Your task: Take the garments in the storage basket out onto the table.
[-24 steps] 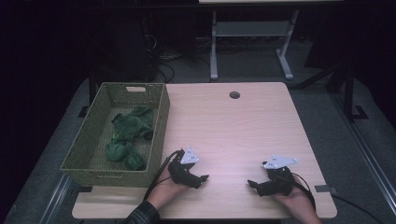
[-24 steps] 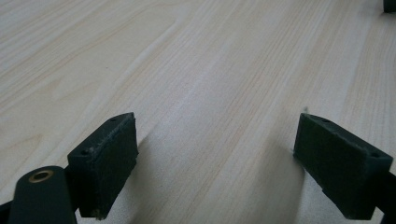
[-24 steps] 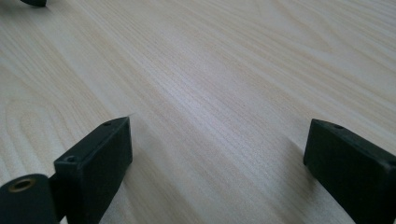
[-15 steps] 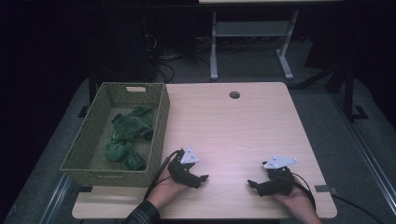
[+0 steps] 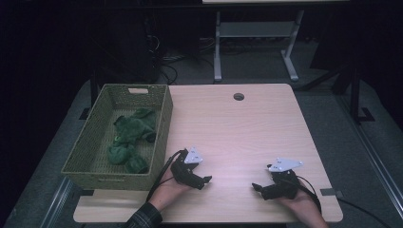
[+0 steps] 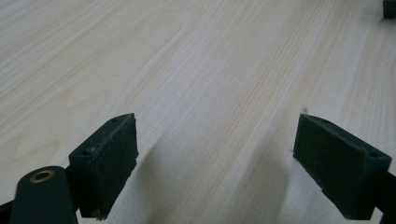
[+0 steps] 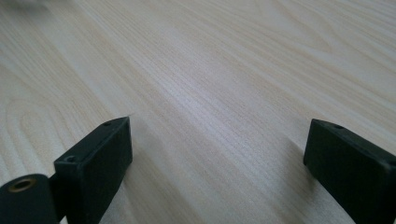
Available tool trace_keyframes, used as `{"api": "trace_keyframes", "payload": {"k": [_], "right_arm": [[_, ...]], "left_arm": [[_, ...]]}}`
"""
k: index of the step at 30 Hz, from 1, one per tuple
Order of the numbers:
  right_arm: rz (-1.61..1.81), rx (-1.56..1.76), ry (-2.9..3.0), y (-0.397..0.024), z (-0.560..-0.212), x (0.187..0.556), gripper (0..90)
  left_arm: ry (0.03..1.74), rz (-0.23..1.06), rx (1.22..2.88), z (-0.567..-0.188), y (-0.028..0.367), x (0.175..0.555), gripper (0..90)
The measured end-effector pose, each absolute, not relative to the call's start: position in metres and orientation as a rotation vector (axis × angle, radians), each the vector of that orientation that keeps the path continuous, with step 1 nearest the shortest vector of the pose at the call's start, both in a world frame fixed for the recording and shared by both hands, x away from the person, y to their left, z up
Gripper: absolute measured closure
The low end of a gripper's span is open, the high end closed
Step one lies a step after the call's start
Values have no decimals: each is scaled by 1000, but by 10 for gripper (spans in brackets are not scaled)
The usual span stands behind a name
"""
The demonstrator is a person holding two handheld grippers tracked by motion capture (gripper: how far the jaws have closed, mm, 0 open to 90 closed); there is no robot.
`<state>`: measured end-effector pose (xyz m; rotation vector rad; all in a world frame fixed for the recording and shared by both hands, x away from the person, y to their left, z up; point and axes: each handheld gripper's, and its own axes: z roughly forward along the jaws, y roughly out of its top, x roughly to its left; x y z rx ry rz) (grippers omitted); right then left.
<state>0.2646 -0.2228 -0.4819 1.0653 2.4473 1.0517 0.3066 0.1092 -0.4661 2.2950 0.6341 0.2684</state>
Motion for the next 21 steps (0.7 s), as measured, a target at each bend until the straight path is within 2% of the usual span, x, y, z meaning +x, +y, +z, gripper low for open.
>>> {"api": "trace_keyframes", "payload": {"k": [21], "right_arm": [[1053, 1065, 2446, -223, -482, 265, 74]], "left_arm": [[628, 309, 2288, -440, 108, 306, 133]]}}
